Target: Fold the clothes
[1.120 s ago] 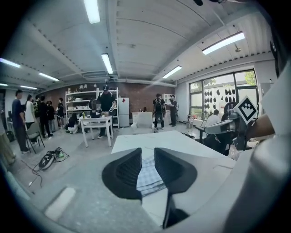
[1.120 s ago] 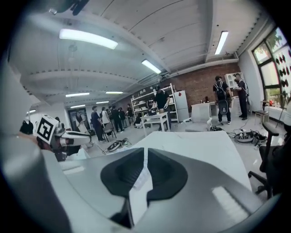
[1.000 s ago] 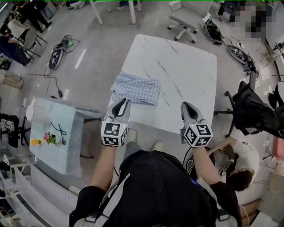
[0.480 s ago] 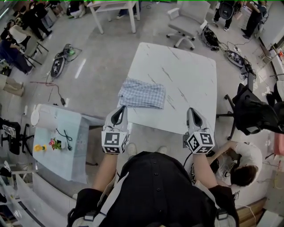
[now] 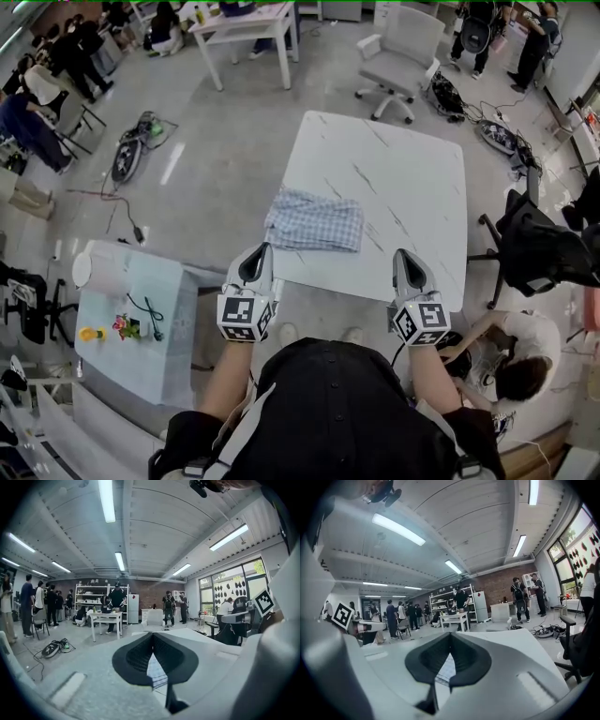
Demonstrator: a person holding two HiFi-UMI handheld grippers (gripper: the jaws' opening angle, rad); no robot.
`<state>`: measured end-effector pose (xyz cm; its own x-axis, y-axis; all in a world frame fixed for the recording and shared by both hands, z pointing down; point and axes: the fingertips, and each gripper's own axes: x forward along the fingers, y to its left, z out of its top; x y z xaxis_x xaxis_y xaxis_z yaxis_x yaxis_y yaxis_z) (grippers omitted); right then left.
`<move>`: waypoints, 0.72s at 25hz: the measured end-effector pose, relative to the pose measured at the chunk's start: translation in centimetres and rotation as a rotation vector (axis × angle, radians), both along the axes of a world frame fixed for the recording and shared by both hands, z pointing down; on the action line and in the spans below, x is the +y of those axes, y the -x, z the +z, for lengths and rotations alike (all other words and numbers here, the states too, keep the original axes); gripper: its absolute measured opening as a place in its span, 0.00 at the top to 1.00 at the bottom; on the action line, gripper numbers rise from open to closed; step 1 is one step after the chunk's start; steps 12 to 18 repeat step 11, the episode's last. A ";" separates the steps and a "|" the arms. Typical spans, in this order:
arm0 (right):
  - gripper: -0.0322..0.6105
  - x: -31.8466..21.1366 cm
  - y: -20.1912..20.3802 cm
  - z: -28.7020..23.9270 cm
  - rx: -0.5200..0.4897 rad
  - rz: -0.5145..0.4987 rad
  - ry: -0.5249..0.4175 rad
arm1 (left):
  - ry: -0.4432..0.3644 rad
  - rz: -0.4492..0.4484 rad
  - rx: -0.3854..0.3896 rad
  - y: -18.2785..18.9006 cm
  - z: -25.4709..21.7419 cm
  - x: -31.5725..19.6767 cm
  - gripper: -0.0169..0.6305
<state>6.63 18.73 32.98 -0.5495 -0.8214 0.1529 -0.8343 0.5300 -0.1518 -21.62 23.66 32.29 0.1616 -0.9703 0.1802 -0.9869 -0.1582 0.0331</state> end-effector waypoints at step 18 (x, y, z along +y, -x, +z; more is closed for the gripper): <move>0.95 -1.3 -0.4 0.8 -0.002 0.007 0.039 | 0.017 0.020 0.000 -0.2 0.4 -1.4 0.96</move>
